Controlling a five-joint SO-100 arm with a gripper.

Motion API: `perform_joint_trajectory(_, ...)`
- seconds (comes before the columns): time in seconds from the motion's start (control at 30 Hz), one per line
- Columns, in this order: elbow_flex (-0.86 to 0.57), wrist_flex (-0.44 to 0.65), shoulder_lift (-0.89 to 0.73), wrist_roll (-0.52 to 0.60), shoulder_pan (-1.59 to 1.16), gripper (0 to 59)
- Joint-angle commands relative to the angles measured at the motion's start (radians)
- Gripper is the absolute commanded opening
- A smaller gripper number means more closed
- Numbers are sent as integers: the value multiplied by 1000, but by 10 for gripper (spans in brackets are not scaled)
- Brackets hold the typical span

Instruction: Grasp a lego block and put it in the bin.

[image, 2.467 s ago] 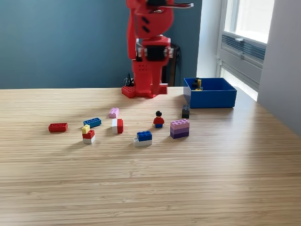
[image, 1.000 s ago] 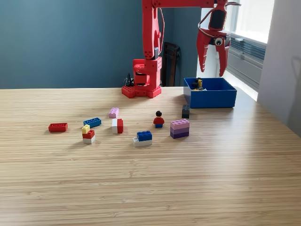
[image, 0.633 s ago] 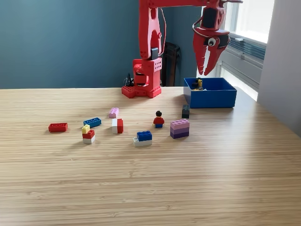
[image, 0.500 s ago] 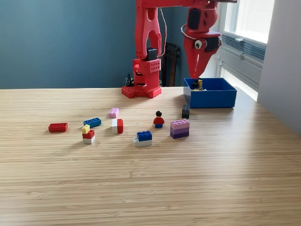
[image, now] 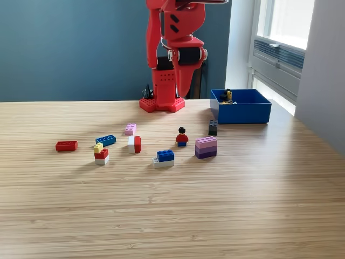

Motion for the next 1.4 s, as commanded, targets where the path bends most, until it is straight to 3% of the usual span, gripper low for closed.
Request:
perform_joint_trajectory(0.03,3,-8,87,11,0,1)
perform_joint_trajectory(0.67,48,-12,91,11,9,1)
perform_joint_trajectory(0.83,103,-78,91,0,77,1)
perform_joint_trajectory(1.4,284,-457,78,-509,637,0)
